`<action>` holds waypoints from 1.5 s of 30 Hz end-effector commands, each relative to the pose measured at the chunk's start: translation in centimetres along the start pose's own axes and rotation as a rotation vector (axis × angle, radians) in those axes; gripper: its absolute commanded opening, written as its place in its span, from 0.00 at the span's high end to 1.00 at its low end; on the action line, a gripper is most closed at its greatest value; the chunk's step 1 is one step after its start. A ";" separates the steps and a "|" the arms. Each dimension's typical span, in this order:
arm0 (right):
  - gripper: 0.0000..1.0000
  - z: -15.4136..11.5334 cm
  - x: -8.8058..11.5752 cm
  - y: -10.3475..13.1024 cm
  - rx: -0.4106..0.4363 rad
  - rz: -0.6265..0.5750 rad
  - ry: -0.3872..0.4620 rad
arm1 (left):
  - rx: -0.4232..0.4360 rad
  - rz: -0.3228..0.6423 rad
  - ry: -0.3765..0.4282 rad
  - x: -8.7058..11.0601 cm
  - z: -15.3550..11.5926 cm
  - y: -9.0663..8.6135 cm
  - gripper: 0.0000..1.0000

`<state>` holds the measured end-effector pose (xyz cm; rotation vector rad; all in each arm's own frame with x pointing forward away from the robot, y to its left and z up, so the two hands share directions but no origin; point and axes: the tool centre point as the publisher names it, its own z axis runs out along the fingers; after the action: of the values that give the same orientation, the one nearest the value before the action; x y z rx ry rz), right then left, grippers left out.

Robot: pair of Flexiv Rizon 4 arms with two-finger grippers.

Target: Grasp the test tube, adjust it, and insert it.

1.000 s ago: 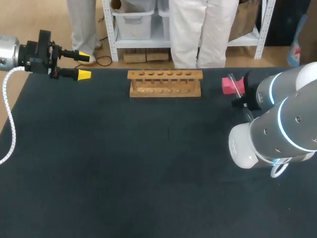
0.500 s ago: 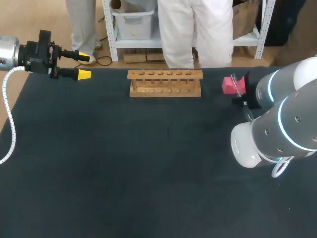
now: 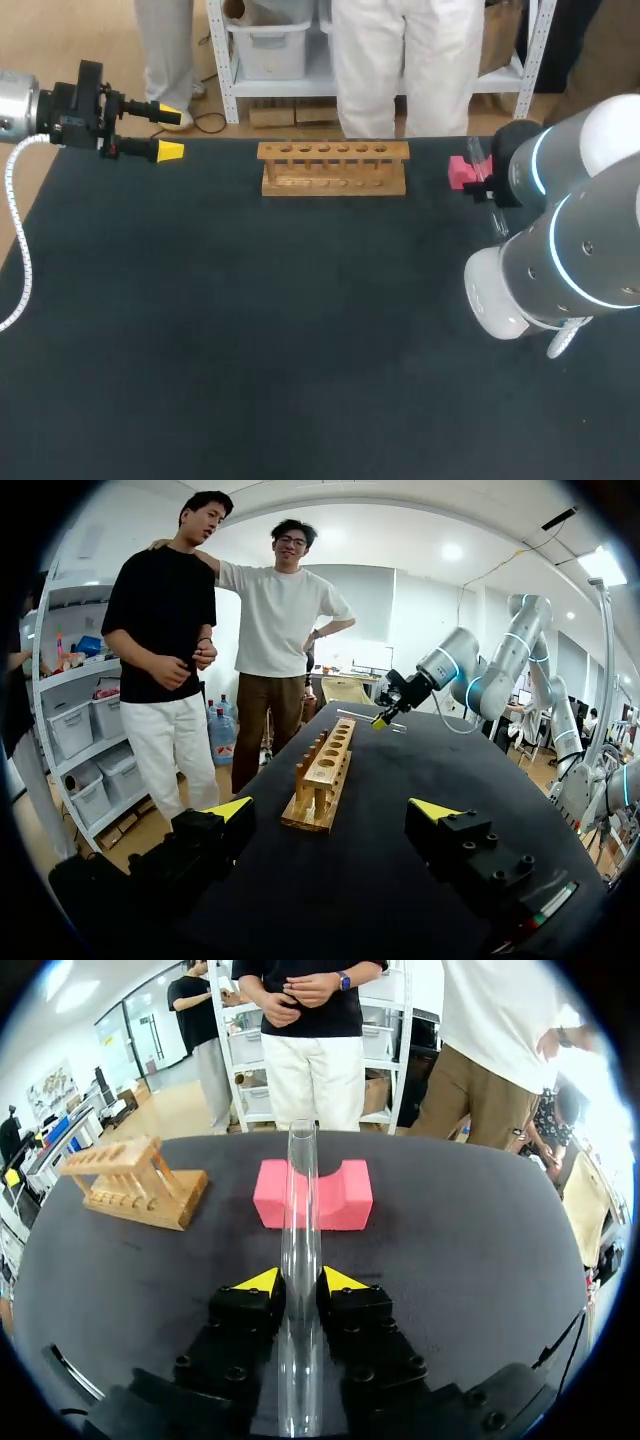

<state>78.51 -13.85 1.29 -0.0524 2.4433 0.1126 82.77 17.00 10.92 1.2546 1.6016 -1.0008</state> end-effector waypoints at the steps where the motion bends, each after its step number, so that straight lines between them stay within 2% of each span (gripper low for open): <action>1: 1.00 -2.4 -0.6 0.9 0.099 0.003 0.005 | -0.003 0.001 -0.001 0.1 0.0 -0.1 0.00; 9: 1.00 -5.2 -1.9 3.0 0.149 -0.005 -0.005 | -0.003 0.001 -0.001 0.1 0.0 -0.1 0.00; 25: 1.00 -8.1 -2.9 8.6 0.147 -0.095 -0.054 | -0.003 0.001 -0.001 0.1 0.0 -0.1 0.00; 30: 1.00 -7.7 -3.6 10.7 0.148 -0.085 -0.058 | -0.003 0.001 -0.001 0.1 0.0 -0.1 0.00; 39: 1.00 -5.4 -5.1 15.3 0.146 -0.060 -0.053 | -0.003 0.001 -0.001 0.1 0.0 -0.1 0.00; 45: 1.00 -4.3 -5.4 17.2 0.151 -0.046 -0.034 | -0.003 0.001 -0.001 0.1 0.0 -0.1 0.00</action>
<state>77.94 2.00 9.54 -0.0665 2.4013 -0.0274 82.77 17.00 10.92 1.2546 1.6016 -1.0008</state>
